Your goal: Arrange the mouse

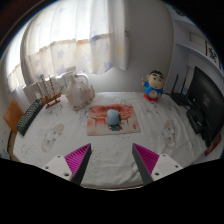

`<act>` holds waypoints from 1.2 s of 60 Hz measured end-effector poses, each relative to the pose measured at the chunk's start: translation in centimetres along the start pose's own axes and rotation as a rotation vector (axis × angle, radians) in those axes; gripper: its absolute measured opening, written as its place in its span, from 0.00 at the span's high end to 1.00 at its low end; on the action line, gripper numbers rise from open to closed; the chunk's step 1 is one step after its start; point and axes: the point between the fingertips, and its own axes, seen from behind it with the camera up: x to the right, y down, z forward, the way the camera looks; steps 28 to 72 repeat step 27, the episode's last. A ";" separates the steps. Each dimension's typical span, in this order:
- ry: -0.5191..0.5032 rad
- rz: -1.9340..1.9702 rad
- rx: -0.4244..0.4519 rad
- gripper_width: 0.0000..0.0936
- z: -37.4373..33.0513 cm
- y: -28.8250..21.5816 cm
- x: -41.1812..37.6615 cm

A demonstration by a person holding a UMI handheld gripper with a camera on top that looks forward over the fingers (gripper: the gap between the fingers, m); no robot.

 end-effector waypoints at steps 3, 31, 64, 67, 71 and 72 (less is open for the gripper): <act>0.013 0.003 0.000 0.09 -0.7 0.5 0.1; 0.022 0.014 0.029 0.09 -1.2 0.1 0.2; 0.022 0.014 0.029 0.09 -1.2 0.1 0.2; 0.022 0.014 0.029 0.09 -1.2 0.1 0.2; 0.022 0.014 0.029 0.09 -1.2 0.1 0.2; 0.022 0.014 0.029 0.09 -1.2 0.1 0.2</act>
